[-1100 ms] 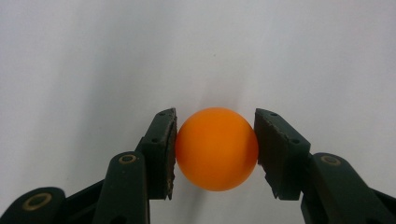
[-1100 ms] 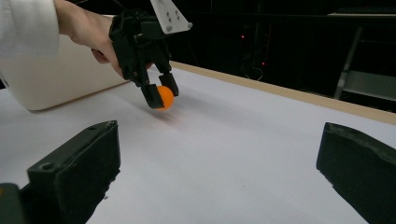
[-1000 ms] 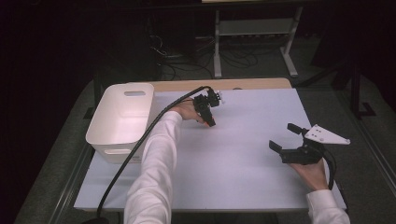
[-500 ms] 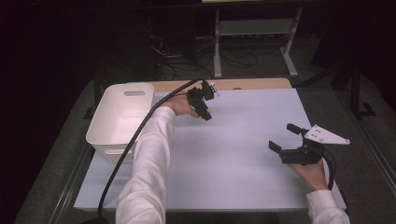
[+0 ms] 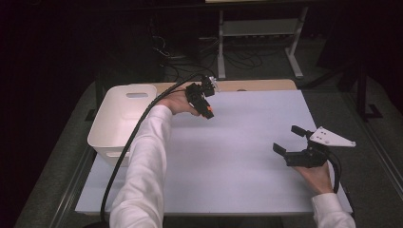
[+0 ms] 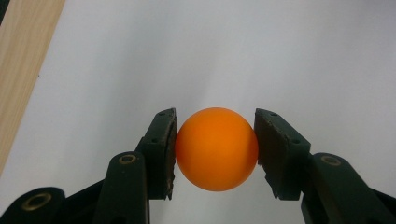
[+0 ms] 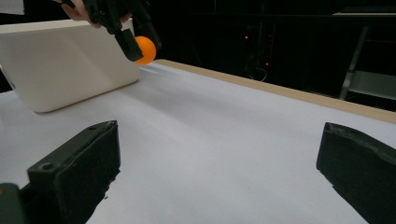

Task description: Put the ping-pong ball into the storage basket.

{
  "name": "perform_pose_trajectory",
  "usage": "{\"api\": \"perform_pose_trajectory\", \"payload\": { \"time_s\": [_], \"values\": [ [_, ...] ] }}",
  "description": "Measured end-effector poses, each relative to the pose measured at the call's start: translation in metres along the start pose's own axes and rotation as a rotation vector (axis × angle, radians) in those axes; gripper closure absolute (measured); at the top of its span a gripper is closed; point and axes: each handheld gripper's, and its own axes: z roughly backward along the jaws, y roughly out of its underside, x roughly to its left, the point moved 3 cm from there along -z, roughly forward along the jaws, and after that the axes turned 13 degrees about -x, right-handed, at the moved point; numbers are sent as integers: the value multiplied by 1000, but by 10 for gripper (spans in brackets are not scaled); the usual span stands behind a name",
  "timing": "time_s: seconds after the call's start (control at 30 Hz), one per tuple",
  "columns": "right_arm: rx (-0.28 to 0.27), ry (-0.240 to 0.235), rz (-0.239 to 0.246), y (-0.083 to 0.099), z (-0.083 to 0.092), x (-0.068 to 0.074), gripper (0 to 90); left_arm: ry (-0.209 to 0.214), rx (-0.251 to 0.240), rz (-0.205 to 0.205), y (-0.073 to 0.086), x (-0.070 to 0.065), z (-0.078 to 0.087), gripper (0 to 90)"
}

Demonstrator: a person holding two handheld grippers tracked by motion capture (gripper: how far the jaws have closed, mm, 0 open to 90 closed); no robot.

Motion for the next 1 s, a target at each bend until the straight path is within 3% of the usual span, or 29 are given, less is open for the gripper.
{"api": "perform_pose_trajectory", "payload": {
  "time_s": [0.4,1.0],
  "values": [
    [10,-8,-1,1,-3,3,0,-20,-38,-33,-8,-9,33,507],
    [23,-19,13,1,-6,8,0,-60,-71,-18,-13,-19,78,504]
  ]
}}
